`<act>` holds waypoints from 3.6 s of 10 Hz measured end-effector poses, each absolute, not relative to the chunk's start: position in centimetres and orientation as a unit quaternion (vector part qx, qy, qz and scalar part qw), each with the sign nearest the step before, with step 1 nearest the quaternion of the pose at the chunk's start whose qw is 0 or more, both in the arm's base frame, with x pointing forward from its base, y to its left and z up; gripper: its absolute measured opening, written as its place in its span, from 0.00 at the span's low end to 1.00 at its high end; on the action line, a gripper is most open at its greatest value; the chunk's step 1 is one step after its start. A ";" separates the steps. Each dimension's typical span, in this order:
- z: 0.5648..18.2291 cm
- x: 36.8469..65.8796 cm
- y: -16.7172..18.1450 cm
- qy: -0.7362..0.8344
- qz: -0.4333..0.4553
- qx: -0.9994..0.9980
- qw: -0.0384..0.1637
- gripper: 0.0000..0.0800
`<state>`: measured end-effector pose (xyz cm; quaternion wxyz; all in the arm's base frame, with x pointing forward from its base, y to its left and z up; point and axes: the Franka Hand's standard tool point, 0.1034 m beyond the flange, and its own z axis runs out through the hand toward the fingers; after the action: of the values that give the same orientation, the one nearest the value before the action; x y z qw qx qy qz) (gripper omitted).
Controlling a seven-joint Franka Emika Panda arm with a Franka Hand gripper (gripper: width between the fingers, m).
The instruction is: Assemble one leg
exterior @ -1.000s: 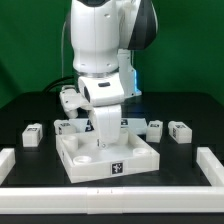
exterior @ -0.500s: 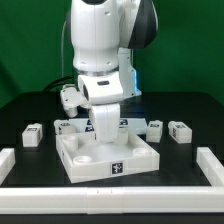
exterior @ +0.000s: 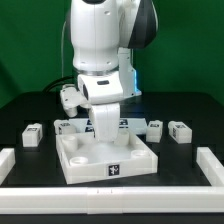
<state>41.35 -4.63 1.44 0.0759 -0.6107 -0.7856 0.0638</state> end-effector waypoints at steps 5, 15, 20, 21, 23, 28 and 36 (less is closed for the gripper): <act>1.4 41.4 -4.4 -0.772 0.065 -0.628 0.075 0.09; 1.4 43.4 -0.8 -0.681 0.055 -0.728 0.048 0.09; 1.4 46.7 3.3 -0.700 0.035 -0.712 0.045 0.09; 1.5 47.5 4.2 -0.701 0.031 -0.712 0.044 0.09; 1.4 48.6 6.5 -0.694 0.024 -0.719 0.041 0.09; 1.4 49.0 7.5 -0.695 0.021 -0.718 0.039 0.09; 1.4 48.9 7.5 -0.694 0.021 -0.718 0.039 0.80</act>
Offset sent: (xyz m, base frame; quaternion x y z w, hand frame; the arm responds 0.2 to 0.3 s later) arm 0.0000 0.0000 0.0000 0.0000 0.0000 0.0000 1.0000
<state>48.94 7.46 1.39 0.0394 -0.7183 -0.6943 0.0213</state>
